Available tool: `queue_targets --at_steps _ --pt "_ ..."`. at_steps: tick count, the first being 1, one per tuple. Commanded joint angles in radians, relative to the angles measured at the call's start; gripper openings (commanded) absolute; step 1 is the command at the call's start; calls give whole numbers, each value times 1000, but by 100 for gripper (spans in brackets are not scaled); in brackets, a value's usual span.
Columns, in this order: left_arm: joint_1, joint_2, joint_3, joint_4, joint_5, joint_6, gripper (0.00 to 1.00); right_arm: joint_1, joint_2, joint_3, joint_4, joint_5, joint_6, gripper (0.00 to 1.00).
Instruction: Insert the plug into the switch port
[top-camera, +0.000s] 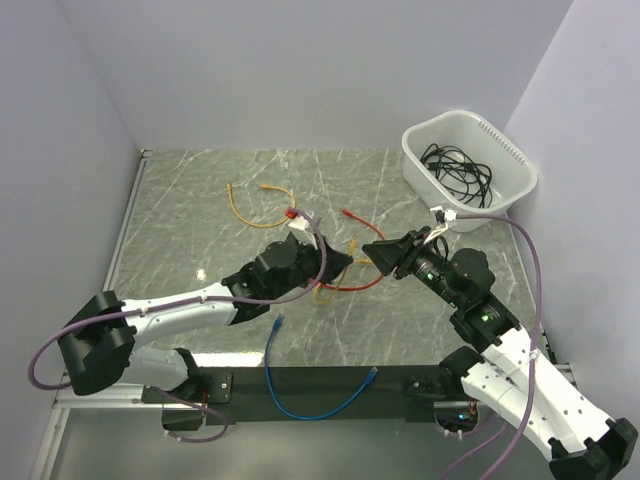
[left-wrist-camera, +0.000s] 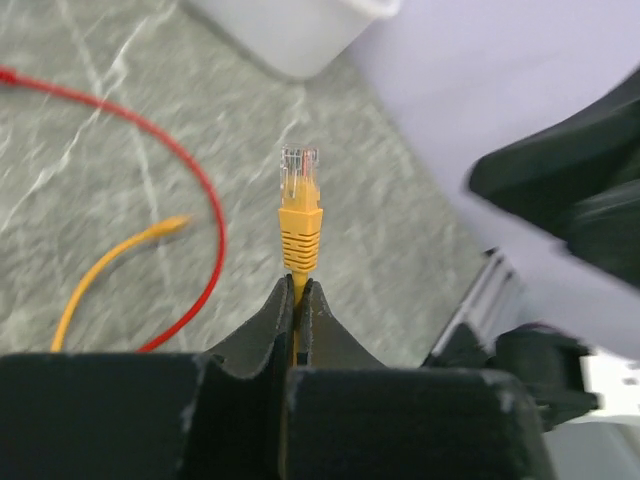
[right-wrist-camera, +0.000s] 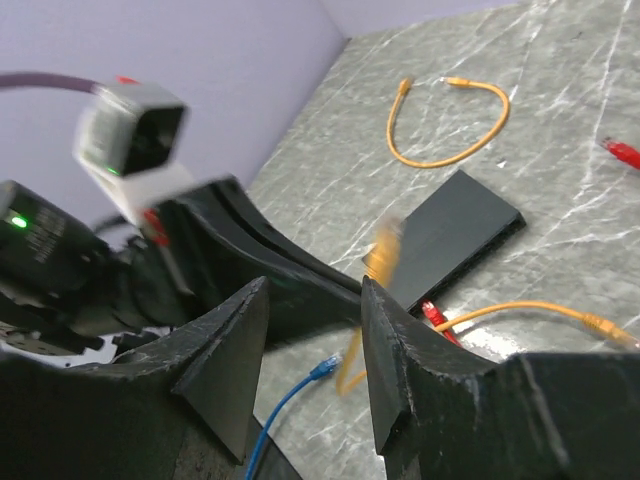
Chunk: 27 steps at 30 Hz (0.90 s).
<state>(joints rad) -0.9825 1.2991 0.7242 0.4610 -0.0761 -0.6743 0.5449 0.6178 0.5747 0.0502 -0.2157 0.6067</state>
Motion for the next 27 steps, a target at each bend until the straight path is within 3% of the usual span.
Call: queue_targets --at_steps 1,11,27 --pt "-34 20 61 -67 -102 55 0 -5 -21 -6 62 -39 13 50" --pt "-64 52 86 -64 -129 58 0 9 82 54 -81 82 -13 47" --pt "-100 80 124 -88 -160 74 0 64 233 100 -53 137 18 38"
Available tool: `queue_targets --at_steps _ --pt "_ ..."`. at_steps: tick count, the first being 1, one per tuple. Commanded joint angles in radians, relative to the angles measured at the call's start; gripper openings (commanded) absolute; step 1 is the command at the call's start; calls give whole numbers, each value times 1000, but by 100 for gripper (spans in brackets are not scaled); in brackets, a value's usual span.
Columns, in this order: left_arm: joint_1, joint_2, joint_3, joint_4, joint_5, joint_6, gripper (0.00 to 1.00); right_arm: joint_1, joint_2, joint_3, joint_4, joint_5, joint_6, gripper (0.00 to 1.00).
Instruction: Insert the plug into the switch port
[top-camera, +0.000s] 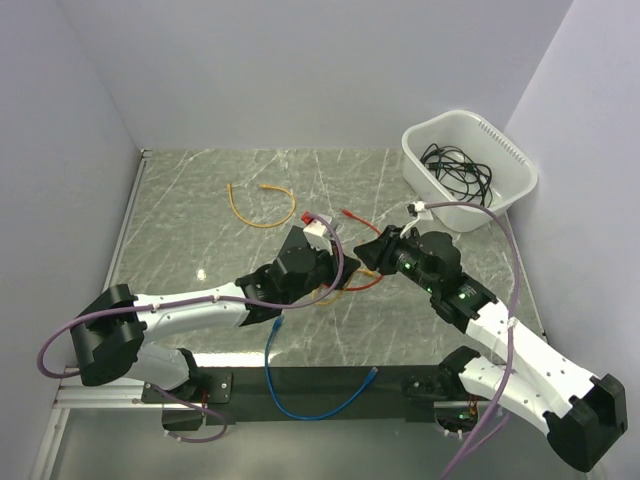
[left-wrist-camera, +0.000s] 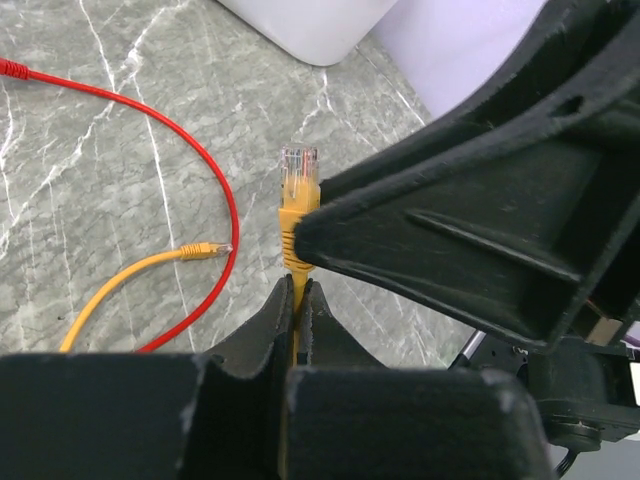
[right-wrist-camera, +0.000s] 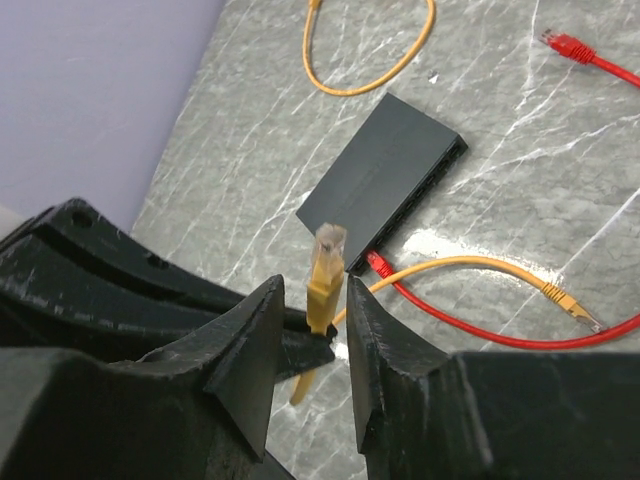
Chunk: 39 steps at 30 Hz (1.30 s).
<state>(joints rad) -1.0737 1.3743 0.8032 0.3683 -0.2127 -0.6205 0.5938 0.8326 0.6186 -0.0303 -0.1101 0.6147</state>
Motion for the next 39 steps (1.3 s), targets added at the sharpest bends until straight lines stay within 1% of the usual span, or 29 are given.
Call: queue_targets --at_steps 1,2,3,5,6,8,9,11,12,13,14,16,17,20,21,22,23,24,25,26,27,28,29,30,31,34,37,39 --pt "-11 6 47 3 -27 22 0 20 26 58 29 35 10 38" --pt "-12 8 50 1 -27 22 0 26 31 62 29 41 11 37" --pt "-12 5 50 0 -28 22 0 37 42 64 29 46 11 33" --pt "-15 5 51 3 -30 22 0 49 49 70 29 56 10 28" --pt "-15 3 51 0 -31 21 0 57 49 70 29 65 8 17" --pt "-17 0 51 -5 -34 18 0 61 48 70 29 72 11 2" --pt "-15 -4 50 -2 -33 16 0 61 48 72 29 73 11 0" --pt "-17 -9 48 -3 -27 13 1 63 37 75 27 75 8 0" --pt "-17 -14 50 -2 -21 10 3 63 31 73 29 73 3 0" --pt "-15 -15 51 -2 -10 11 24 63 23 70 29 67 -10 0" --pt "-15 -17 53 -2 16 10 37 61 2 60 59 55 -23 0" --pt "-15 -38 50 1 47 8 59 51 -24 44 98 9 -55 0" --pt "-15 -50 39 10 59 8 61 43 -47 38 108 -12 -85 0" --pt "-2 -131 15 17 119 13 58 17 -66 64 87 -69 -124 0" --pt "24 -180 4 23 201 11 58 14 -73 69 81 -85 -131 0" --pt "44 -205 -7 37 246 7 58 9 -84 69 90 -108 -139 0" --pt "63 -230 -34 73 316 -7 58 -5 -104 64 102 -179 -153 0" --pt "111 -271 -50 104 445 -16 60 -11 -115 63 142 -230 -158 0" --pt "136 -288 -65 136 526 -47 64 -15 -122 58 159 -270 -162 0" --pt "162 -302 -97 170 605 -64 64 -20 -133 58 177 -351 -162 0" --pt "202 -322 -113 263 734 -79 64 -23 -135 58 213 -381 -162 0" --pt "210 -330 -128 300 775 -103 65 -23 -138 58 231 -407 -153 0" --pt "213 -336 -146 337 809 -107 65 -25 -139 53 272 -466 -145 0" --pt "213 -334 -151 377 846 -104 65 -25 -139 53 294 -486 -138 0" --pt "213 -331 -156 395 899 -102 62 -26 -139 50 312 -505 -119 0" --pt "215 -316 -177 429 938 -97 59 -26 -135 50 372 -557 -95 0" --pt "213 -296 -193 469 958 -102 56 -26 -124 58 397 -566 -84 0" --pt "212 -281 -193 466 955 -97 55 -26 -116 59 409 -568 -78 0"
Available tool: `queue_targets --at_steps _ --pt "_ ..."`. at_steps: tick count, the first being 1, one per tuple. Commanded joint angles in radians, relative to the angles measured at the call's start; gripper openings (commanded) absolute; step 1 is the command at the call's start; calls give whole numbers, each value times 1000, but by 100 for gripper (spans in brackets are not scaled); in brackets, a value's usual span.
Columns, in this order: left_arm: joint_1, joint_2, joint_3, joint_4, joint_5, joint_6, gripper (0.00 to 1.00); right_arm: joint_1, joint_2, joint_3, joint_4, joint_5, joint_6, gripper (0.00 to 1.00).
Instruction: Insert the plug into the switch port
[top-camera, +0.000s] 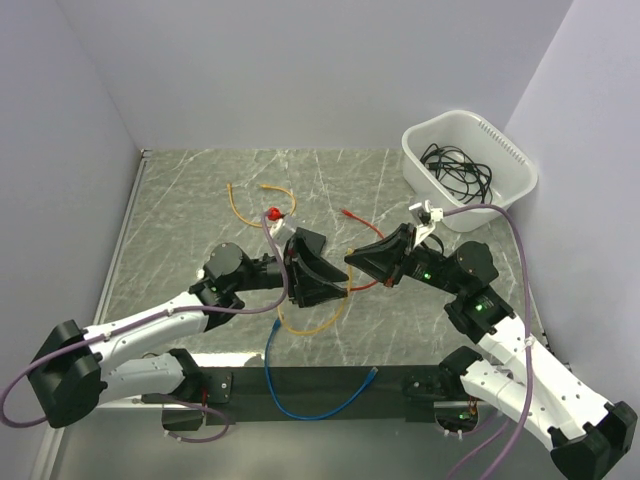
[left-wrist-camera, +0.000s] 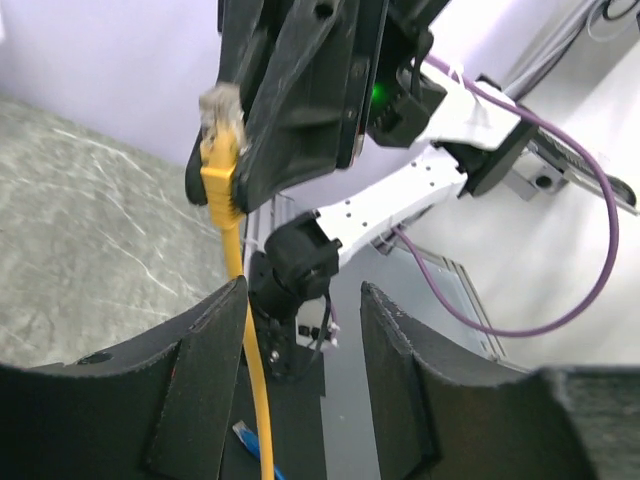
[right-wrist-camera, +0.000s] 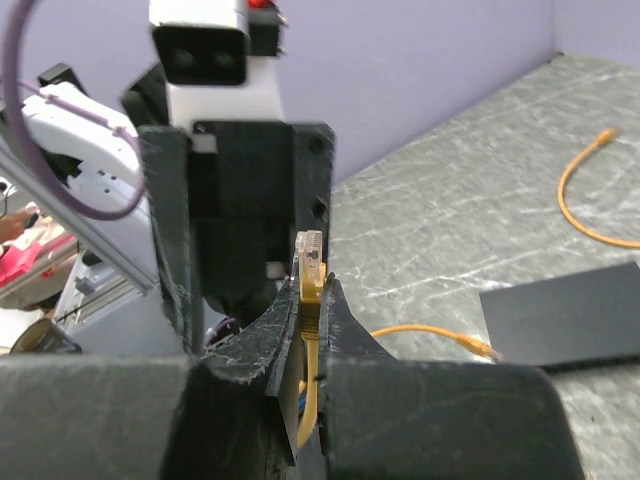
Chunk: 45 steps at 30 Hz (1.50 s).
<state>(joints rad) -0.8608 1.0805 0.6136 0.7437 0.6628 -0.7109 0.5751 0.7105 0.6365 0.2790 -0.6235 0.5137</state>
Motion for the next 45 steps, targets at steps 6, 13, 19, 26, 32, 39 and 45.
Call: queue_targets --at_steps 6,13,19,26,32,39,45 --pt "-4 42 -14 80 -24 5 48 -8 37 28 160 -73 60 0" --pt "-4 30 -38 71 -133 14 48 -8 35 14 184 -97 88 0" --pt "-4 -42 -87 60 -256 36 47 -6 24 -7 187 -90 92 0" --pt "-4 -19 -112 216 -159 -10 46 -7 49 -37 270 -102 135 0" --pt "-73 25 -74 227 -140 17 46 -6 66 -29 298 -105 160 0" --pt "-110 61 -41 224 -157 34 28 -6 70 -29 308 -114 167 0" --pt "-110 58 -37 232 -166 37 31 -6 66 -64 335 -131 183 0"
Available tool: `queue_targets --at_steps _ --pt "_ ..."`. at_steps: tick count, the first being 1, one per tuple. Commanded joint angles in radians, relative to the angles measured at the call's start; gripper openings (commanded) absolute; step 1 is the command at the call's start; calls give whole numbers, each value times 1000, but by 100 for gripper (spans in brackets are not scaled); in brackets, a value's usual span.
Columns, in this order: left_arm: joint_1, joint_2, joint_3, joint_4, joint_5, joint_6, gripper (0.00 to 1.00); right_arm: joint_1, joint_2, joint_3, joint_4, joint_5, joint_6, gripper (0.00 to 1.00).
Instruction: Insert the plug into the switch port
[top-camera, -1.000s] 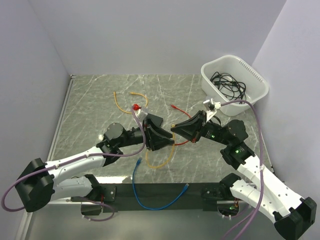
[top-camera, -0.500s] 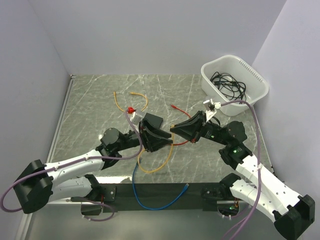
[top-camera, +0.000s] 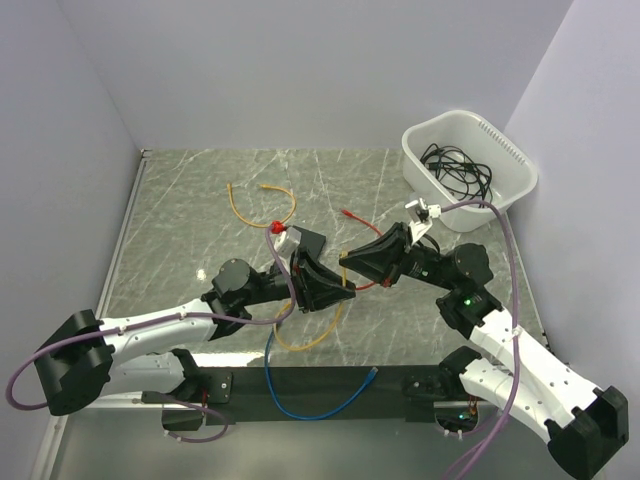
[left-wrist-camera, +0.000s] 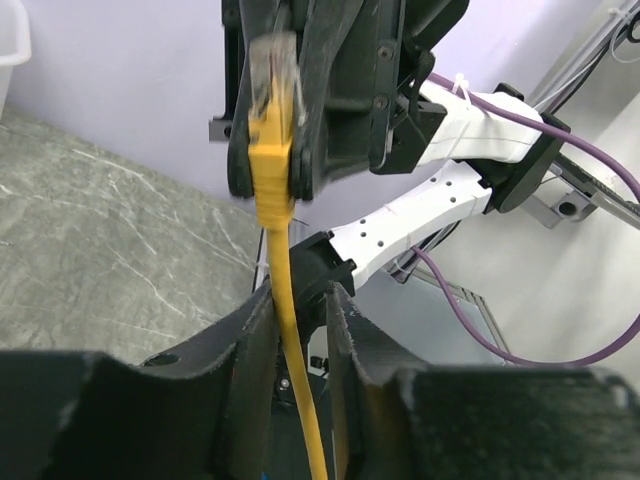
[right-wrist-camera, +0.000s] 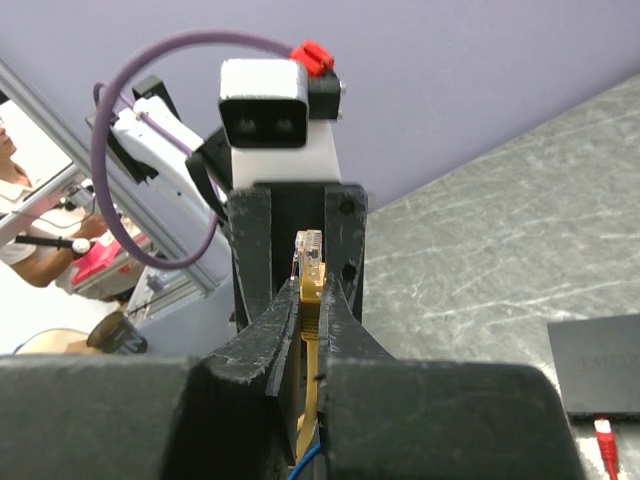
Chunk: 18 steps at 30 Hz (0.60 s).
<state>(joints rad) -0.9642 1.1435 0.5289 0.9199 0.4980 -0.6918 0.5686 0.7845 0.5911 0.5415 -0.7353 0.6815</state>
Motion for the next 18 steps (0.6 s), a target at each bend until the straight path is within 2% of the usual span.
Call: queue_targets --at_steps 1,2,3,6,8,9,10,11,12,13,15,18 --pt "-7 -8 48 56 -4 20 31 1 -7 -22 75 -24 16 0" --pt "-7 -13 48 57 -9 20 28 -1 -7 -25 83 -29 19 0" --pt "-7 -14 48 57 -13 21 19 -1 -7 -28 84 -32 20 0" --pt "-7 -21 51 24 -50 29 1 1 -8 -33 74 -33 12 0" --pt "-7 -28 48 -15 -71 32 0 1 -10 -21 32 -21 -2 2" --pt "-7 -33 49 -36 -108 41 1 -1 -14 -14 11 -13 -22 11" --pt "-7 -37 54 -65 -128 46 1 -1 -28 4 -18 8 -37 42" --pt "-7 -50 57 -93 -151 55 1 -1 -39 16 -110 61 -57 55" --pt "-7 -59 68 -160 -176 70 0 -1 -50 35 -164 98 -103 63" --pt "-7 -68 69 -186 -226 75 0 -1 -74 73 -219 134 -131 77" --pt "-8 -100 69 -255 -272 92 0 -1 -114 126 -375 251 -195 84" --pt "-22 -134 91 -363 -402 123 1 -1 -151 186 -530 388 -255 85"
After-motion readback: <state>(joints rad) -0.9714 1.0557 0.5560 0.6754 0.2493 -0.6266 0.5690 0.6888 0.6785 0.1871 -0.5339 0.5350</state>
